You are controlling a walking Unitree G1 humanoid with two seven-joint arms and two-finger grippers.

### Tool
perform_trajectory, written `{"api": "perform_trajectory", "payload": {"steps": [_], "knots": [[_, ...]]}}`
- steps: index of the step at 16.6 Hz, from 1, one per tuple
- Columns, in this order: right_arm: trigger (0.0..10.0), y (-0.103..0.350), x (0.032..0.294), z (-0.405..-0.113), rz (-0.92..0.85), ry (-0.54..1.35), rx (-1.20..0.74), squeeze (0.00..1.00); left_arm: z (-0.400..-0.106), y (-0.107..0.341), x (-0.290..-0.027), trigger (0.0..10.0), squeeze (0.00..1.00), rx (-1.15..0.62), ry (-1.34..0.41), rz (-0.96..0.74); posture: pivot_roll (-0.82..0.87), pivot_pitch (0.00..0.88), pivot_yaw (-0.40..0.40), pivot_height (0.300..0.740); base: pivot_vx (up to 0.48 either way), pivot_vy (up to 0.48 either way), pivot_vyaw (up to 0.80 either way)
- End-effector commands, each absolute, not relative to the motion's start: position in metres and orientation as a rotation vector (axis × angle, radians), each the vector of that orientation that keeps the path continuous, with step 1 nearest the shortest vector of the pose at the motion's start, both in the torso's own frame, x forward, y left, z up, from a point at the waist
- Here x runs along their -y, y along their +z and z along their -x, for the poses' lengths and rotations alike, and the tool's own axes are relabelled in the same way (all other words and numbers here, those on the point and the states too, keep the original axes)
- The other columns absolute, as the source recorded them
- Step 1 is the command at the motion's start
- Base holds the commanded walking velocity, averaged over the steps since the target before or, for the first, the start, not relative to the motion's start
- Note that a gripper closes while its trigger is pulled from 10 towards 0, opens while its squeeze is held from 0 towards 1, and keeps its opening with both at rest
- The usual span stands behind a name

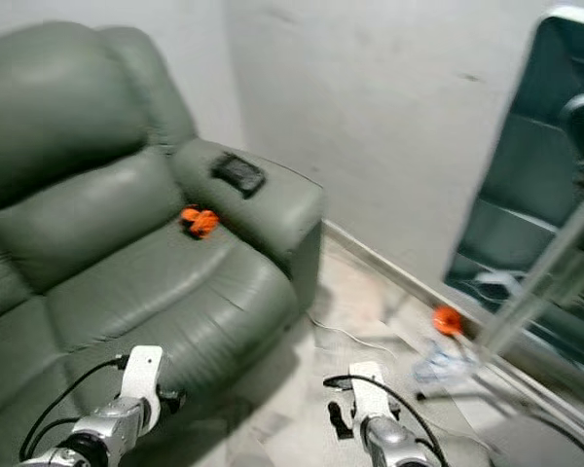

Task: Move the pillow to the sofa

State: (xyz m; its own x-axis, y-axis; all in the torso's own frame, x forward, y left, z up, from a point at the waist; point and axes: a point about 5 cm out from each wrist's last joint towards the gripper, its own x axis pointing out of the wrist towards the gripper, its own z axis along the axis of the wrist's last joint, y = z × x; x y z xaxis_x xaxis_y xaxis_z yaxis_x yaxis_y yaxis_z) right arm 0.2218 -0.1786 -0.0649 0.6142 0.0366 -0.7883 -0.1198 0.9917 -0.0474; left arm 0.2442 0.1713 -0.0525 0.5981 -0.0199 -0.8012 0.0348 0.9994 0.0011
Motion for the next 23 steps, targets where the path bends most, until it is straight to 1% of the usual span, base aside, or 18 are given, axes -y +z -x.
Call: {"api": "perform_trajectory", "payload": {"steps": [1,23], "knots": [[10.0,-0.0641,0.1747,-0.2237,0.097,0.105,-0.901,0.00,-0.2402,-0.0547,-0.1776,10.0,0.00,-0.948,-0.018,-0.035,-0.09,0.000,0.040,0.740,0.000,0.000,0.80],[10.0,-0.0640,0.1715,-0.2244,0.087,0.113,-0.901,0.00,-0.2413,-0.0537,-0.1797,10.0,0.00,-0.945,-0.015,-0.044,-0.09,0.000,0.042,0.740,0.000,0.000,0.80]]}}
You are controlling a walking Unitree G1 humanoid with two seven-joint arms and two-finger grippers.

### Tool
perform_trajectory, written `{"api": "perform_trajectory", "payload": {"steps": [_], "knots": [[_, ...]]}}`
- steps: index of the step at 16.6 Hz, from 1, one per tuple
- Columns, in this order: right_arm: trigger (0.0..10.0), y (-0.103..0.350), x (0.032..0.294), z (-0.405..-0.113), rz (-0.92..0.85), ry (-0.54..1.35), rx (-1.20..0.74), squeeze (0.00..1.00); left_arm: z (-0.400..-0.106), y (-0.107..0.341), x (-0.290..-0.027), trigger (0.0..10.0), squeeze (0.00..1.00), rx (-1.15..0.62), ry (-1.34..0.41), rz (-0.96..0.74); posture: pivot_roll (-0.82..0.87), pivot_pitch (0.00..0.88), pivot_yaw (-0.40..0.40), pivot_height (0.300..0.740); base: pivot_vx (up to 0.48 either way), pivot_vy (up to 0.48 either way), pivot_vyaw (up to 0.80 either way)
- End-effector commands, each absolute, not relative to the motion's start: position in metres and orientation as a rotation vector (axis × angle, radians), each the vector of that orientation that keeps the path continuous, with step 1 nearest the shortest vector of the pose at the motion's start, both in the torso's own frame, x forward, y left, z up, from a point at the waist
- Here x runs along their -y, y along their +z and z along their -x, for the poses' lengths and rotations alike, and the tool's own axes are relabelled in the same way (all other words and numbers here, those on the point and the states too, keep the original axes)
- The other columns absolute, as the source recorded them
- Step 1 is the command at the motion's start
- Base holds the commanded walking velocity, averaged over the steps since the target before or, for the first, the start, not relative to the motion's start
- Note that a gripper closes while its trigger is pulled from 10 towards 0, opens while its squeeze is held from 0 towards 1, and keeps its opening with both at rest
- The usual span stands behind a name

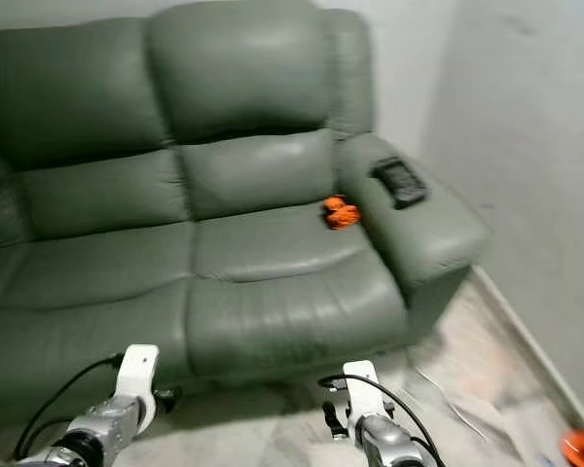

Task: Move the pillow to the sofa

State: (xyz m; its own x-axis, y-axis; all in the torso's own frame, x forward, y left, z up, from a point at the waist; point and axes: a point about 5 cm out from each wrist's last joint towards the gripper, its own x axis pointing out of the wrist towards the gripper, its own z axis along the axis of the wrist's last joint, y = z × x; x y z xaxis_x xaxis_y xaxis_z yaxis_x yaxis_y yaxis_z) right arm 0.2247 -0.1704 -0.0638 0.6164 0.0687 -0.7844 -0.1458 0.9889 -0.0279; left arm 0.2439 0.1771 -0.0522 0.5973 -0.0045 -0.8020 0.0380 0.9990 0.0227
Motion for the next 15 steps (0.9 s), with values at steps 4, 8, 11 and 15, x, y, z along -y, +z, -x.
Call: {"api": "perform_trajectory", "payload": {"steps": [4,8,11,15], "knots": [[10.0,-0.0639,0.1715,-0.2245,0.083,0.111,-0.901,0.00,-0.2412,-0.0537,-0.1798,10.0,0.00,-0.945,-0.014,-0.040,-0.09,0.000,0.043,0.740,0.000,0.000,0.80],[10.0,-0.0640,0.1718,-0.2243,0.077,0.111,-0.902,0.00,-0.2414,-0.0537,-0.1796,10.0,0.00,-0.945,-0.012,-0.036,-0.09,0.000,0.042,0.740,0.000,0.000,0.80],[10.0,-0.0641,0.1722,-0.2240,0.073,0.109,-0.902,0.00,-0.2412,-0.0538,-0.1795,10.0,0.00,-0.945,-0.011,-0.035,-0.09,0.000,0.042,0.740,0.000,0.000,0.80],[10.0,-0.0640,0.1724,-0.2242,0.070,0.108,-0.903,0.00,-0.2410,-0.0539,-0.1796,10.0,0.00,-0.946,-0.008,-0.030,-0.09,0.000,0.038,0.740,0.000,0.000,0.80]]}}
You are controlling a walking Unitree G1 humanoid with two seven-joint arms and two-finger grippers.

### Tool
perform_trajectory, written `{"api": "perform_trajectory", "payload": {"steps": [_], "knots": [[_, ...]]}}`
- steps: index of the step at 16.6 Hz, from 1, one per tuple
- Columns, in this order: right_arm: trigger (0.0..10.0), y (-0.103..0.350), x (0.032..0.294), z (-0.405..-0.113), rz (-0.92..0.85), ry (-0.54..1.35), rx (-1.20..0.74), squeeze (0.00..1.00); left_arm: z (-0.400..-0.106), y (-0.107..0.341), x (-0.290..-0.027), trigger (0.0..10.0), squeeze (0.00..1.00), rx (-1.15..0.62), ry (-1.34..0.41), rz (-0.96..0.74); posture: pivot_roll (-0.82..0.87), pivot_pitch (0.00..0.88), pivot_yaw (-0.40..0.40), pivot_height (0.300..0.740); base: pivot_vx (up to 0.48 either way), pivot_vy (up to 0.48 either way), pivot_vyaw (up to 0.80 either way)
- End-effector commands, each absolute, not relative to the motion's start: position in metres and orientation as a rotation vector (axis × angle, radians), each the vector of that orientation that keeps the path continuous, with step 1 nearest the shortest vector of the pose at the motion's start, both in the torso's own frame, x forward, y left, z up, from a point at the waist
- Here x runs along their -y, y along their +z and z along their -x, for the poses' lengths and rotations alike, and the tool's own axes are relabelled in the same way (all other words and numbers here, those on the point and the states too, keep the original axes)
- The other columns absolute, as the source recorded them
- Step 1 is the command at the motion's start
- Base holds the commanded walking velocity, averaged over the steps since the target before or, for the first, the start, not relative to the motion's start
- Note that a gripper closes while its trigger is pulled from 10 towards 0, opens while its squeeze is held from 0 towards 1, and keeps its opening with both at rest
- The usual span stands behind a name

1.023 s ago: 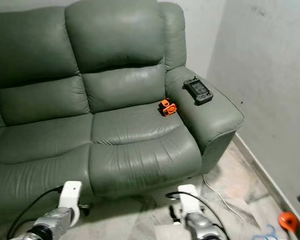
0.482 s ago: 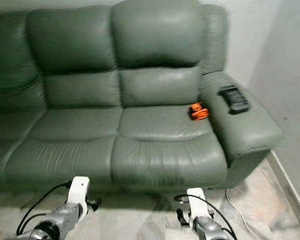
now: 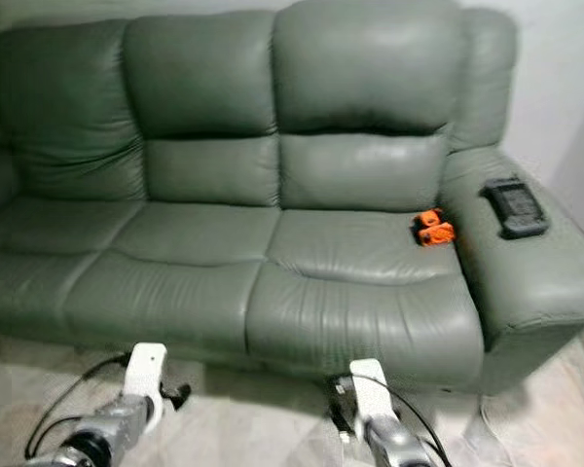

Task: Move the pillow to the sofa

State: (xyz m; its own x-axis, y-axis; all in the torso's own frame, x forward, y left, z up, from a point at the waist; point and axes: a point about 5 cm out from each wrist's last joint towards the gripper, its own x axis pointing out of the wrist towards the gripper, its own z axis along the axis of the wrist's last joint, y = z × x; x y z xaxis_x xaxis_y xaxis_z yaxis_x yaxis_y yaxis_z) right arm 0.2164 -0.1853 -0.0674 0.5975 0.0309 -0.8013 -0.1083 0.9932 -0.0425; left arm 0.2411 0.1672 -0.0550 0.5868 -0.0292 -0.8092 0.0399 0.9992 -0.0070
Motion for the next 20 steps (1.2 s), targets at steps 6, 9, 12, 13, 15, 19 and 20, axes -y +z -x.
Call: {"api": "perform_trajectory", "payload": {"steps": [6,9,12,13,15,19,20], "knots": [[10.0,-0.064,0.172,-0.224,0.070,0.111,-0.904,0.00,-0.241,-0.054,-0.180,10.0,0.00,-0.948,-0.006,-0.025,-0.09,0.000,0.038,0.740,0.000,0.000,0.80],[10.0,-0.064,0.172,-0.224,0.067,0.110,-0.904,0.00,-0.241,-0.054,-0.180,10.0,0.00,-0.947,0.000,-0.017,-0.09,0.000,0.039,0.740,0.000,0.000,0.80],[10.0,-0.064,0.172,-0.225,0.063,0.104,-0.901,0.00,-0.241,-0.053,-0.184,10.0,0.00,-0.940,0.044,0.030,-0.09,0.000,0.037,0.740,0.000,0.000,0.80],[10.0,-0.064,0.173,-0.225,0.063,0.101,-0.900,0.00,-0.242,-0.053,-0.187,10.0,0.00,-0.931,0.066,0.044,-0.09,0.000,0.034,0.740,0.000,0.000,0.80],[10.0,-0.063,0.174,-0.225,0.056,0.085,-0.893,0.00,-0.236,-0.054,-0.204,10.0,0.00,-0.927,0.123,0.018,-0.09,0.000,0.029,0.740,0.000,0.000,0.00],[10.0,-0.066,0.181,-0.220,0.059,0.077,-0.908,0.00,-0.198,-0.071,-0.228,10.0,0.00,-1.031,0.175,-0.032,-0.08,0.000,0.018,0.740,0.000,0.000,0.00],[10.0,-0.067,0.183,-0.217,0.050,0.066,-0.917,0.00,-0.187,-0.076,-0.229,10.0,0.00,-1.058,0.193,-0.006,-0.07,0.000,0.018,0.740,0.000,0.000,0.00]]}}
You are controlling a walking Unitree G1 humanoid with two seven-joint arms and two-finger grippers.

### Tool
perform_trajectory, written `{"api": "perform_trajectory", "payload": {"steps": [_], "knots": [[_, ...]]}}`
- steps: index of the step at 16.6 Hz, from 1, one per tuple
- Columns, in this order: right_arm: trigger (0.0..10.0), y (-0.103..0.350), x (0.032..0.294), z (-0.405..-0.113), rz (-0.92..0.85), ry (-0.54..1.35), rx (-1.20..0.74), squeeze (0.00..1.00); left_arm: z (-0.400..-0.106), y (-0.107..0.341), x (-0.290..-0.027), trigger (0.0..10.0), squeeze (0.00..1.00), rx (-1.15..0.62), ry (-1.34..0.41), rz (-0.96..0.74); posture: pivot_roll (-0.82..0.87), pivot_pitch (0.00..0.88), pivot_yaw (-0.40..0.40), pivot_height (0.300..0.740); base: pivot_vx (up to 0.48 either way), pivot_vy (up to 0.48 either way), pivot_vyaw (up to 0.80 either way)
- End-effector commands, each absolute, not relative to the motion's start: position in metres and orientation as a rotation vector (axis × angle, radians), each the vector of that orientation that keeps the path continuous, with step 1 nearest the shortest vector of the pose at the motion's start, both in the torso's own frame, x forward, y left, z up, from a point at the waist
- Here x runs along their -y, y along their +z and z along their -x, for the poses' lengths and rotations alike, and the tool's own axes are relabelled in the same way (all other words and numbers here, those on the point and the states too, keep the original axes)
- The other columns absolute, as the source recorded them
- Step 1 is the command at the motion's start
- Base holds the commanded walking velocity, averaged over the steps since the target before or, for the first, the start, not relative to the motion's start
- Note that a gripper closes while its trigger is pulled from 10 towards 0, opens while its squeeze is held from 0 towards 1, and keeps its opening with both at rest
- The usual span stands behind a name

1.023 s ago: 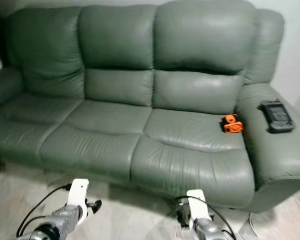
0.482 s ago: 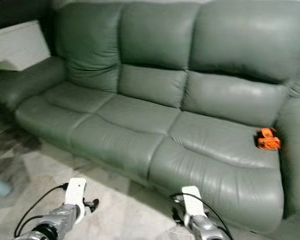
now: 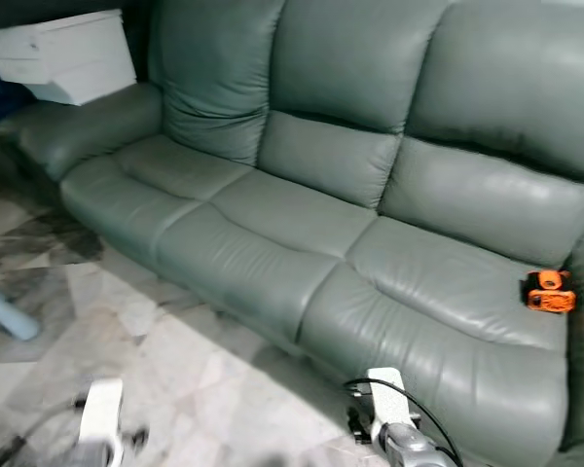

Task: Move the pillow to the sofa

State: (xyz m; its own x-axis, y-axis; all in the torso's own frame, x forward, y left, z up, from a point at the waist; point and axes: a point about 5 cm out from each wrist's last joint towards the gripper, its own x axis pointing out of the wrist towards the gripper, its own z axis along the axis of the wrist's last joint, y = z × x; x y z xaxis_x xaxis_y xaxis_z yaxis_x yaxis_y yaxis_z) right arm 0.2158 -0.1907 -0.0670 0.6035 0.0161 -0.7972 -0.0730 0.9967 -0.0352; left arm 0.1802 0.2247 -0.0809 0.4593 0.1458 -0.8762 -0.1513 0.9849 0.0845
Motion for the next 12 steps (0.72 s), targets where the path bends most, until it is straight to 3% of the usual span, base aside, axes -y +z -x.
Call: {"api": "perform_trajectory", "payload": {"steps": [1,8,12], "knots": [[10.0,-0.068,0.184,-0.216,0.037,0.060,-0.920,0.00,-0.182,-0.079,-0.227,10.0,0.00,-1.069,0.202,0.032,-0.07,0.000,0.012,0.740,0.000,0.000,0.00],[10.0,-0.067,0.187,-0.216,0.083,0.111,-0.923,0.00,-0.177,-0.082,-0.223,10.0,0.00,-1.071,0.158,0.007,-0.06,0.000,-0.003,0.740,0.000,0.000,0.00],[10.0,-0.069,0.186,-0.213,0.071,0.124,-0.926,0.00,-0.184,-0.080,-0.219,10.0,0.00,-1.062,0.091,-0.037,-0.06,0.000,0.007,0.740,0.000,0.000,0.80]]}}
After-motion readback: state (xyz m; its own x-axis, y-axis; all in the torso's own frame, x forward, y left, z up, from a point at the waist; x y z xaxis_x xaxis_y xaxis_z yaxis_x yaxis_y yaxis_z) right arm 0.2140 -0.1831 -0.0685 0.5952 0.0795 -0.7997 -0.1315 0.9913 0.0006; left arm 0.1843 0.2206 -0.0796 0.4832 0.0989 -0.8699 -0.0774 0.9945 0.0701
